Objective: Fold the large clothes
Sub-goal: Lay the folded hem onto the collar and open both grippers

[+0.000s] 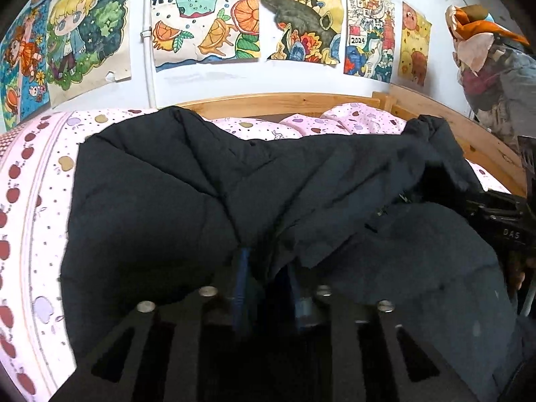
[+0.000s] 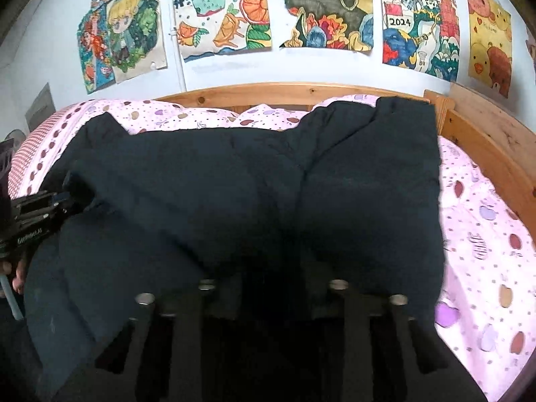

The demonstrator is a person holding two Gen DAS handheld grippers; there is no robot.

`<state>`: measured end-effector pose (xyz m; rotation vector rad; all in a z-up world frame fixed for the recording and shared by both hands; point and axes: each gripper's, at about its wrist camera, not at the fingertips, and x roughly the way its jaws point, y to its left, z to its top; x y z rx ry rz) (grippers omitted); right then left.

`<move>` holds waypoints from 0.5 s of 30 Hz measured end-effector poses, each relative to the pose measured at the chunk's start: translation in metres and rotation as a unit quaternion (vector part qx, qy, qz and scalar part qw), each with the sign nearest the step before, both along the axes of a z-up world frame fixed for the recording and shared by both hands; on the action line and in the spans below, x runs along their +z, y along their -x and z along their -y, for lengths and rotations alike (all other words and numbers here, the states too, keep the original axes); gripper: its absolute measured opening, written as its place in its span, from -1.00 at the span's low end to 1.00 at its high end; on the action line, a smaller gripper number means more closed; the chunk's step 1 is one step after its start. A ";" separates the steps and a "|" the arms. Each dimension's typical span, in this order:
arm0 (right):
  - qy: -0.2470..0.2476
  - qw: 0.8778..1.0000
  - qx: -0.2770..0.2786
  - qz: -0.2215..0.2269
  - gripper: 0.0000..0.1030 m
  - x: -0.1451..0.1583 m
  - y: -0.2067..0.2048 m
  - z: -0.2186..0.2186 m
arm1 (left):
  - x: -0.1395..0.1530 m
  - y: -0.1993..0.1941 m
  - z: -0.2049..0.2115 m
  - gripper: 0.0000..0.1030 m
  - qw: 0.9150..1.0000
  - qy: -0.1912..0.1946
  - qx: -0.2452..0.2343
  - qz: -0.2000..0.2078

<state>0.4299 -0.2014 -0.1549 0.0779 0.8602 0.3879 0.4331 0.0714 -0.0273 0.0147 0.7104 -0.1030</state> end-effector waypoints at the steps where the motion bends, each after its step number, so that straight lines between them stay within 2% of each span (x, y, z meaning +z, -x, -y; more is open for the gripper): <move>1: 0.000 1.000 -0.002 0.002 -0.12 0.002 0.003 0.005 | 0.002 0.004 -0.001 -0.40 1.000 0.000 -0.002 0.001; 4: -0.003 1.000 -0.027 0.015 -0.07 0.017 0.010 0.025 | 0.015 0.021 -0.004 -0.03 1.000 0.008 -0.007 0.017; 5: -0.002 0.999 -0.035 0.021 -0.04 0.023 0.009 0.028 | 0.022 0.027 -0.006 0.26 0.999 0.013 -0.004 0.032; 6: -0.002 0.999 -0.043 0.029 0.09 0.029 0.006 0.031 | 0.028 0.030 -0.008 0.43 0.999 0.017 0.001 0.045; 7: -0.009 0.998 -0.050 0.035 0.21 0.035 0.002 0.033 | 0.036 0.033 -0.010 0.46 0.998 0.023 0.010 0.062; 9: -0.029 0.997 -0.061 0.042 0.29 0.046 -0.009 0.033 | 0.052 0.025 -0.013 0.47 0.995 0.047 0.027 0.081; 12: -0.054 0.994 -0.076 0.051 0.36 0.058 -0.032 0.022 | 0.069 0.000 -0.012 0.47 0.990 0.083 0.052 0.098; 15: -0.071 0.994 -0.068 0.043 0.38 0.060 -0.058 -0.001 | 0.077 -0.032 -0.006 0.47 0.988 0.103 0.057 0.097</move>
